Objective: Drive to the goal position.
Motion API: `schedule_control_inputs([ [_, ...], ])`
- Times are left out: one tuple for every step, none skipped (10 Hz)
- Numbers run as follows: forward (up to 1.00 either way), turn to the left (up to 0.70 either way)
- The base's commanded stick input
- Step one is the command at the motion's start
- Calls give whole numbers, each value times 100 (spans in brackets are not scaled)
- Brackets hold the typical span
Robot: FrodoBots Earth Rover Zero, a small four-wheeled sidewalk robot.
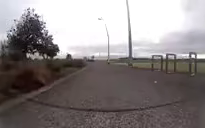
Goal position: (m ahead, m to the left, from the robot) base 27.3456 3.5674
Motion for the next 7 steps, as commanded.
schedule_control_inputs([
  [100,0],
  [100,0],
  [100,0],
  [100,0],
  [100,0],
  [100,0],
  [100,0],
])
